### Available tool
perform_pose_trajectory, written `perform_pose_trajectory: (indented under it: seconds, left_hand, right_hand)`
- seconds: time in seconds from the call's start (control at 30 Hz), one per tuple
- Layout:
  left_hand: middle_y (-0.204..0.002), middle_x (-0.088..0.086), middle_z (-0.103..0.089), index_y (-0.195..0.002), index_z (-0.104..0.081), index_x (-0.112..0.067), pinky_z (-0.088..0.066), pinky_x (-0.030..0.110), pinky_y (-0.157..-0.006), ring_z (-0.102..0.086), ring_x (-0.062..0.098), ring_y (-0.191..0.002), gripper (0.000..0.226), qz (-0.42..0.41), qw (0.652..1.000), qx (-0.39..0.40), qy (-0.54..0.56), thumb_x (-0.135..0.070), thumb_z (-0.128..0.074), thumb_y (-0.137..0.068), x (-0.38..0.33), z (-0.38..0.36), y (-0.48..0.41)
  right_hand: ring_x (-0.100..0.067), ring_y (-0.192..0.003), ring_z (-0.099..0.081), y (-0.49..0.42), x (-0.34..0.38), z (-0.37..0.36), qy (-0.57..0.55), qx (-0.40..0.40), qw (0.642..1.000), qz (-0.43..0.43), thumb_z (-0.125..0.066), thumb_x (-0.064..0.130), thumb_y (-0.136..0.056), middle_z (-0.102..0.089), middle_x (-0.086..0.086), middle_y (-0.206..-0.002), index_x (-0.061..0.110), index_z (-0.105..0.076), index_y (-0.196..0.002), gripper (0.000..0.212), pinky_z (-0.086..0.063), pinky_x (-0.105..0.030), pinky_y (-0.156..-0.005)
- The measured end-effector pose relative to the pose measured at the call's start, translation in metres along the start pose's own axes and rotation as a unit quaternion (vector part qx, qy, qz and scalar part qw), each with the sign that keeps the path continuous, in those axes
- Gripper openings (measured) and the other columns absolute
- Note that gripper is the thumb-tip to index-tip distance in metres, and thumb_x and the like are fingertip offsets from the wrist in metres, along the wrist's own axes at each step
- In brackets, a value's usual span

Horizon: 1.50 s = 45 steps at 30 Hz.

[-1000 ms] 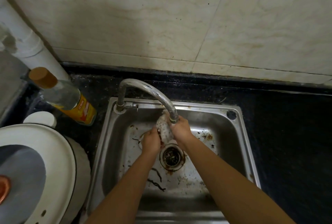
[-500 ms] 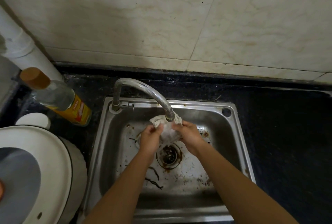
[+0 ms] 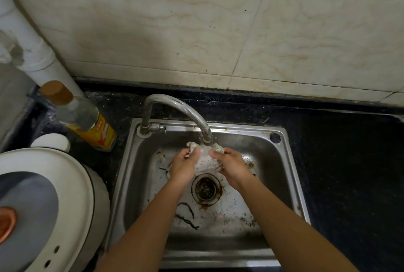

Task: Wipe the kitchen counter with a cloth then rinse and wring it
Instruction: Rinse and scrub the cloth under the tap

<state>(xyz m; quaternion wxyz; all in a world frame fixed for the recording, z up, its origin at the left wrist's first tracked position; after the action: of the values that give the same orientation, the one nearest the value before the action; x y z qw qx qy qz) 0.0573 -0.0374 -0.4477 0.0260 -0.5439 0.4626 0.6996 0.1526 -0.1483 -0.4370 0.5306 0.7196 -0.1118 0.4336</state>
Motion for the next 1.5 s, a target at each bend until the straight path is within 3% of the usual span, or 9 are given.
perform_pose_trajectory:
  seconds: [0.1,0.23,0.37,0.5,0.73,0.87,1.1,1.33,1.5]
  left_hand:
    - [-0.093,0.005,-0.072,-0.102,-0.065,-0.018,-0.056,0.042,-0.084,-0.069,0.022,-0.087,0.03,0.001,1.0,-0.018,-0.001,-0.044,-0.056,-0.091,-0.005,-0.007,0.0]
    - [-0.081,0.004,-0.072,-0.083,-0.067,-0.023,-0.054,0.033,-0.067,-0.069,0.021,-0.077,0.03,-0.004,1.0,-0.028,-0.013,-0.046,-0.05,-0.093,-0.013,-0.015,0.002]
    - [-0.09,0.009,-0.071,-0.085,-0.068,-0.023,-0.055,0.04,-0.077,-0.067,0.027,-0.087,0.015,-0.048,0.998,0.006,-0.05,-0.021,-0.055,-0.094,-0.019,-0.018,-0.002]
    - [-0.098,0.004,-0.07,-0.108,-0.069,-0.01,-0.047,0.017,-0.068,-0.063,0.012,-0.084,0.025,-0.049,0.997,0.044,-0.046,-0.002,-0.062,-0.086,-0.016,-0.02,-0.004]
    - [-0.094,0.006,-0.072,-0.104,-0.069,-0.004,-0.055,0.025,-0.078,-0.068,0.016,-0.084,0.03,-0.026,0.998,0.052,0.004,-0.004,-0.076,-0.075,-0.02,-0.022,-0.003]
    - [-0.087,0.006,-0.074,-0.095,-0.073,-0.009,-0.057,0.037,-0.081,-0.07,0.023,-0.085,0.022,-0.057,0.994,0.072,-0.067,-0.016,-0.078,-0.075,-0.034,-0.02,0.0]
    - [-0.086,0.006,-0.075,-0.09,-0.074,-0.015,-0.057,0.037,-0.082,-0.07,0.021,-0.086,0.019,-0.059,0.989,0.108,-0.08,-0.022,-0.08,-0.074,-0.053,-0.011,0.002]
    - [-0.106,0.01,-0.071,-0.108,-0.069,-0.013,-0.051,0.036,-0.092,-0.066,0.023,-0.099,0.034,-0.008,0.983,0.183,-0.031,0.008,-0.062,-0.082,-0.05,-0.001,0.002]
    - [-0.091,-0.002,-0.071,-0.101,-0.069,-0.016,-0.05,0.02,-0.074,-0.066,0.011,-0.089,0.019,-0.033,0.989,0.128,-0.066,-0.007,-0.066,-0.085,-0.044,0.003,0.005]
  right_hand:
    - [-0.027,-0.091,-0.071,0.0,0.0,-0.001,0.0,-0.029,1.0,-0.003,-0.069,0.023,-0.087,-0.073,-0.012,-0.096,0.003,-0.065,-0.104,0.027,-0.055,-0.042,-0.089]
    - [-0.017,-0.078,-0.068,0.002,0.008,0.0,0.047,-0.056,0.997,0.023,-0.062,0.033,-0.092,-0.072,-0.005,-0.083,0.004,-0.065,-0.099,0.03,-0.055,-0.029,-0.073]
    - [-0.011,-0.064,-0.057,0.0,0.01,0.01,0.071,-0.069,0.995,0.026,-0.059,0.023,-0.094,-0.064,-0.001,-0.077,0.008,-0.063,-0.099,0.017,-0.044,-0.02,-0.055]
    - [-0.024,-0.08,-0.057,0.0,0.007,0.021,0.009,-0.079,0.997,0.001,-0.06,0.006,-0.09,-0.065,-0.012,-0.09,0.009,-0.062,-0.096,0.007,-0.049,-0.035,-0.073]
    - [-0.027,-0.112,-0.055,0.0,0.006,0.02,0.04,-0.041,0.998,0.013,-0.061,-0.014,-0.073,-0.056,-0.004,-0.121,0.017,-0.043,-0.132,0.069,-0.049,-0.041,-0.093]
    - [-0.022,-0.127,-0.043,-0.003,0.012,0.004,0.143,0.057,0.987,0.037,-0.069,0.004,-0.061,-0.053,0.002,-0.133,0.029,-0.047,-0.137,0.083,-0.039,-0.041,-0.104]
    - [-0.022,-0.108,-0.062,0.001,0.011,-0.016,0.166,0.125,0.978,0.032,-0.069,0.016,-0.058,-0.072,-0.002,-0.106,0.019,-0.072,-0.103,0.045,-0.044,-0.038,-0.096]
    - [-0.028,-0.104,-0.065,0.007,0.007,-0.008,0.002,0.142,0.99,-0.011,-0.053,0.016,-0.078,-0.07,-0.016,-0.111,0.003,-0.061,-0.12,0.045,-0.051,-0.04,-0.088]
    - [-0.032,-0.105,-0.065,0.008,0.004,-0.014,-0.001,0.125,0.992,-0.035,-0.056,0.029,-0.089,-0.069,-0.018,-0.111,0.007,-0.063,-0.12,0.039,-0.051,-0.044,-0.091]
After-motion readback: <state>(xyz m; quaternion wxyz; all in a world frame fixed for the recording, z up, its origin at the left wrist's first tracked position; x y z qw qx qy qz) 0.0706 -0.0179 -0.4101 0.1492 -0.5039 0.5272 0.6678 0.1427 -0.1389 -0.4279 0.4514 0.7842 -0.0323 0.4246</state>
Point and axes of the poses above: each hand's wrist, its own y-axis away from the middle knuckle, its own z-axis out of the back of the hand, x = y × z, the point moved 6 cm from there along -y, towards the middle knuckle
